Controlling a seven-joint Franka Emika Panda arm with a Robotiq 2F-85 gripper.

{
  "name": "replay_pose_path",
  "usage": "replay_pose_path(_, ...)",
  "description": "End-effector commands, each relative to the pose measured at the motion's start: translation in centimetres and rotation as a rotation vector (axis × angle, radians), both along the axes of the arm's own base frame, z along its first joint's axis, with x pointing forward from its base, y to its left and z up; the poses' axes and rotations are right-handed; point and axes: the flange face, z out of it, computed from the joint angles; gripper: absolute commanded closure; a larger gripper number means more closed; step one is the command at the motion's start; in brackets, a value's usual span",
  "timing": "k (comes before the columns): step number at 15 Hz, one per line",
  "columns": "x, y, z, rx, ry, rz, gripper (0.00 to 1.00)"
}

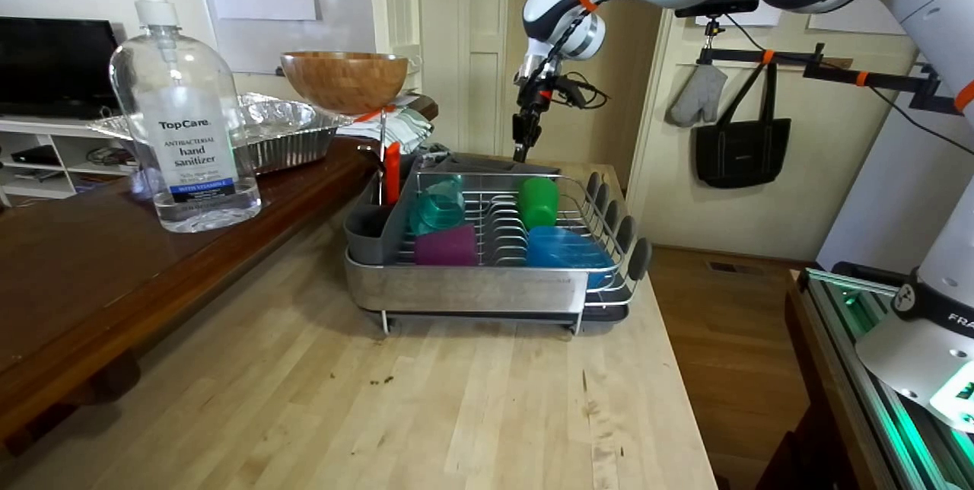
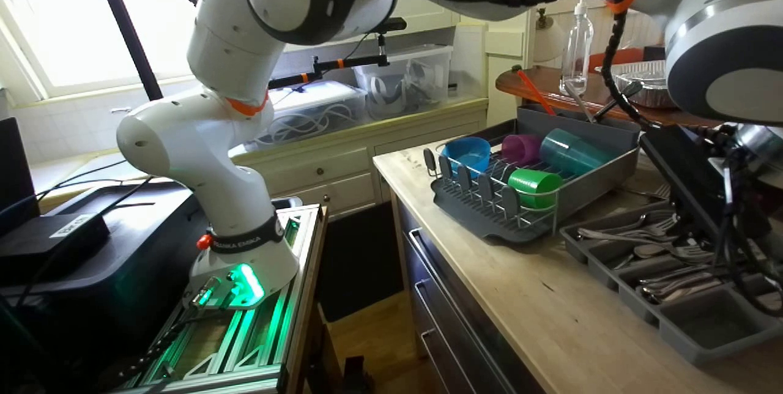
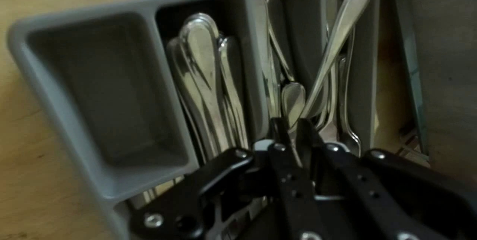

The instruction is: Pick up the folk and put it on the dish dryer

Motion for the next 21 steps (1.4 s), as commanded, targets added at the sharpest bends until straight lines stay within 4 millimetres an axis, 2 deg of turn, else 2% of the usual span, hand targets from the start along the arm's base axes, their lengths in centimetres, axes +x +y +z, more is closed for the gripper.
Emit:
replay_pose_path(1, -3.0, -0.4, 1.2, 0.053, -0.050, -0.023, 0.96)
replay_pose_path(5, -4.1, 1.4, 1.4, 0.107, -0.044, 0.007, 0.96)
replay_pose_path(6, -4.0, 2.3, 1.1, 0.115, -0.031, 0.002, 0.92)
replay_pose_path(7, -3.8, 3.1, 0.8, 0.110, -0.016, -0.012, 0.62)
replay_pose_path(8, -3.7, 3.8, 0.4, 0.111, 0.000, -0.021, 0.66)
replay_pose_path(9, -3.5, 4.5, 0.0, 0.110, 0.014, -0.033, 0.65)
replay_pose_path(10, -3.3, 5.1, -0.3, 0.105, 0.033, -0.044, 0.60)
replay_pose_path(14, -2.5, 6.9, -1.7, 0.062, 0.086, -0.143, 0.30)
replay_pose_path(17, -1.8, 7.1, -2.4, 0.027, 0.108, -0.250, 0.08)
replay_pose_path(18, -1.6, 6.9, -2.7, 0.024, 0.119, -0.275, 0.04)
replay_pose_path(21, -1.2, 7.2, -3.4, 0.008, 0.151, -0.322, 0.06)
